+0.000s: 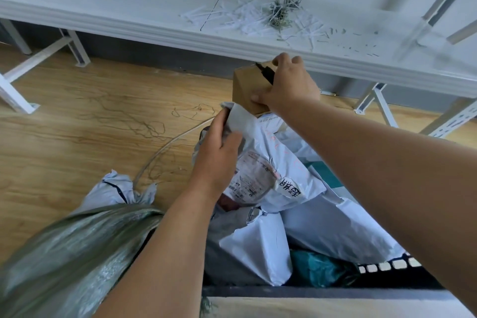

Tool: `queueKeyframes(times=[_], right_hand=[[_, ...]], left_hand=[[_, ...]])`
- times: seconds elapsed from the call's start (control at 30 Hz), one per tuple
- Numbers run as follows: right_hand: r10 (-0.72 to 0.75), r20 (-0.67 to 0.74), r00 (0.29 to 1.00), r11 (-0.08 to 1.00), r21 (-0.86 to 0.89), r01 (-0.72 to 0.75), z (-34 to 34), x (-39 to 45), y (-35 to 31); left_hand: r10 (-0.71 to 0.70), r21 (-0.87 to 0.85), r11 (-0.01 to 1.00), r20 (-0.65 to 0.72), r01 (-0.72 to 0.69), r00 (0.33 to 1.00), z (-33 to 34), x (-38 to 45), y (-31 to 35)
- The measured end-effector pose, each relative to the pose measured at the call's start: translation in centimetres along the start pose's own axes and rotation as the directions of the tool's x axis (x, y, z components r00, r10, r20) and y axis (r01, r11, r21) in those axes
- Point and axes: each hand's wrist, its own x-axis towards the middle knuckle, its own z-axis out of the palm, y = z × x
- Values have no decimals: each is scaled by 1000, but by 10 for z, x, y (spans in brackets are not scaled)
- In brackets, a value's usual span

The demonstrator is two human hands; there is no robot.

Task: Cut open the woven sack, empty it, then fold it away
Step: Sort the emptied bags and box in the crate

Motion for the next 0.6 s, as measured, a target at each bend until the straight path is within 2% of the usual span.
queueKeyframes(times=[0.07,0.13,0.23,0.4,0.6], right_hand=[[45,43,998,999,22,-46,-2,-1,2],[80,95,992,996,38,-84,-3,-1,4],[54,153,987,996,67,-65,-4,0,9],[37,146,989,989,133,-56,1,-10,18],[93,171,981,984,134,-117,-4,-19,19]], left_hand=[[33,-41,999,-1,-33,999,10,1,5],[59,12,998,-32,-58,998,17,4,7],[-15,137,990,-50,22,999,22,8,7],[-155,-79,986,-72,150,985,22,12,4],[-148,20,989,-30,149,989,20,6,1]])
